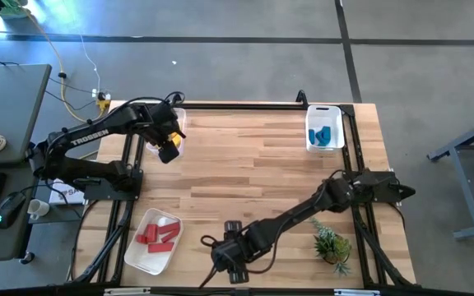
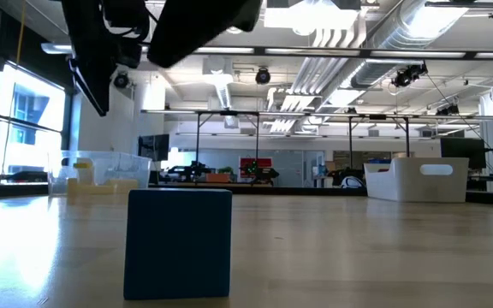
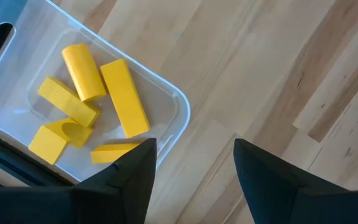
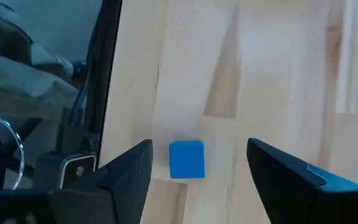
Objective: Sort & place blocks by color
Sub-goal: Put the blue block into the top white bin
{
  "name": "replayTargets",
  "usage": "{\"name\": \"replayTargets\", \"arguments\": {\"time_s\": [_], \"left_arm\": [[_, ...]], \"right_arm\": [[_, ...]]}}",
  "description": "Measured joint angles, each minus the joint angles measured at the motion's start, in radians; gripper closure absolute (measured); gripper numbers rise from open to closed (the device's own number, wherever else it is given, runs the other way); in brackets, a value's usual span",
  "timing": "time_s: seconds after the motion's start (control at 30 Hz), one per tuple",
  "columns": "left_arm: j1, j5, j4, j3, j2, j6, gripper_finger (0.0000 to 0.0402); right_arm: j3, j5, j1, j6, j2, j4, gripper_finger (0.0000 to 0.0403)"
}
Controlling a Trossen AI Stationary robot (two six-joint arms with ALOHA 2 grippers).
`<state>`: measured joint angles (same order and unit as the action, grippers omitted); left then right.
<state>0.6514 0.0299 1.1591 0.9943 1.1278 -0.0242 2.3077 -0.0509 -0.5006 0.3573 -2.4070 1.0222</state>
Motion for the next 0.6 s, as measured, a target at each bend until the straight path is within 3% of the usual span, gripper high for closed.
{"name": "replayTargets", "arguments": {"time_s": [0.6], "left_arm": [[-0.005,0.003,-0.006,0.000,0.000,0.001,0.0200]], "right_arm": [[0.000,0.033,-0.011,0.027,-0.129,-0.002,0.0155]]}}
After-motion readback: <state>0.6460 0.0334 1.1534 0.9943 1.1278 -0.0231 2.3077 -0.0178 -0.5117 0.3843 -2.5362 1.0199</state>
